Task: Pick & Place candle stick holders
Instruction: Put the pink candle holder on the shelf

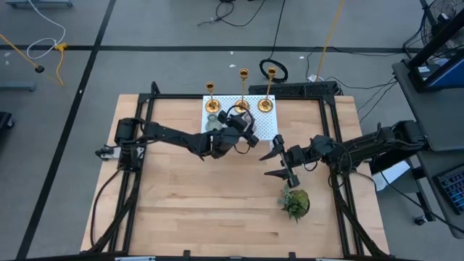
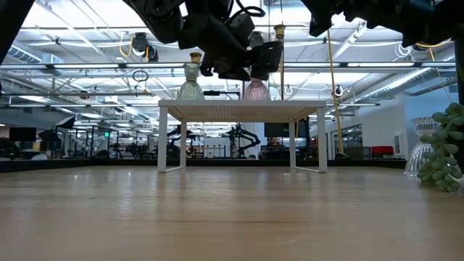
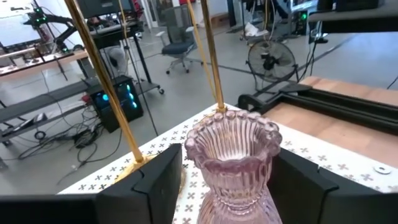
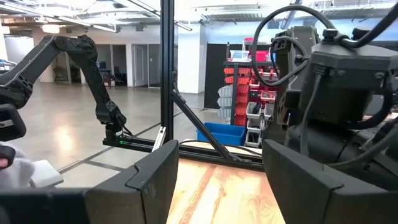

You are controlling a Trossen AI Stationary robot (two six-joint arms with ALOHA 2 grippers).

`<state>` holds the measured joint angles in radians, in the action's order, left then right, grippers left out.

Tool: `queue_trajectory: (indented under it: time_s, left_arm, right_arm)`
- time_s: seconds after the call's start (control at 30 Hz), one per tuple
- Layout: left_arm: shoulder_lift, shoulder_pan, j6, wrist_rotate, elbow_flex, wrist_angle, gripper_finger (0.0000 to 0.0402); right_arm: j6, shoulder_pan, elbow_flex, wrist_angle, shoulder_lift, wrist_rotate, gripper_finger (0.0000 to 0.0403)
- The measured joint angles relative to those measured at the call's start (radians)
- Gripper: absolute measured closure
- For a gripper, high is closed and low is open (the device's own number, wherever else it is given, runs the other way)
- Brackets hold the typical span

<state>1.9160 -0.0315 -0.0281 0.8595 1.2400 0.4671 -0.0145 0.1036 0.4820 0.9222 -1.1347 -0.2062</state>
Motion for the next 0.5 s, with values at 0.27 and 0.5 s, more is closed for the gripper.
queue_trajectory:
  time_s: [0.27,0.5]
  left_arm:
    - [0.000,-0.001,0.027,0.026,0.000,0.011,0.0197]
    - [0.000,0.013,0.073,0.067,0.000,0.027,0.0206]
  right_arm:
    - [0.000,0.000,0.000,0.000,0.000,0.000,0.0179]
    - [0.000,0.000,0.000,-0.001,0.000,0.000,0.0179]
